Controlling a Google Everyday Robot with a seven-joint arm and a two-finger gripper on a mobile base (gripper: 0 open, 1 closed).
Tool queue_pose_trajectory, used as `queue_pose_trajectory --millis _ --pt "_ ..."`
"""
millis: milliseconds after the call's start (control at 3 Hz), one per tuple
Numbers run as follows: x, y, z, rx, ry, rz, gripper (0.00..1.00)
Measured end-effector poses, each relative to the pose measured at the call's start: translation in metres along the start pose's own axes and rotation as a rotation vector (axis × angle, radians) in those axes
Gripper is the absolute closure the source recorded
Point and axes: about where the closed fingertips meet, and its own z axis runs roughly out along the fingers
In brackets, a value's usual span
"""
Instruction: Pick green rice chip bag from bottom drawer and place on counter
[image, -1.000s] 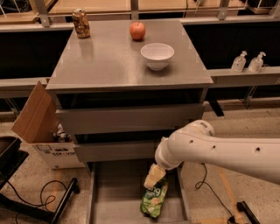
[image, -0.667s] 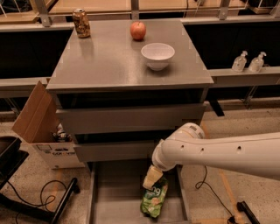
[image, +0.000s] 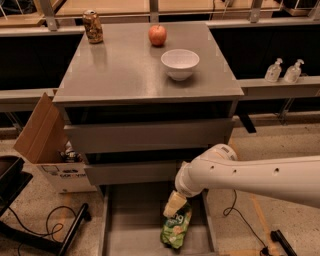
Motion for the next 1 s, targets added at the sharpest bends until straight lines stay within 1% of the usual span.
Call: queue_pose_trajectory --millis 333,667,1000 --pt "0.023 0.006 0.037 -0.049 0.029 -0.012 0.00" --pt "0.041 -0.009 0.090 -0.062 0.121 0.005 0.00" --pt "0.070 -0.030 0.137 -0.067 0.181 0.092 0.00"
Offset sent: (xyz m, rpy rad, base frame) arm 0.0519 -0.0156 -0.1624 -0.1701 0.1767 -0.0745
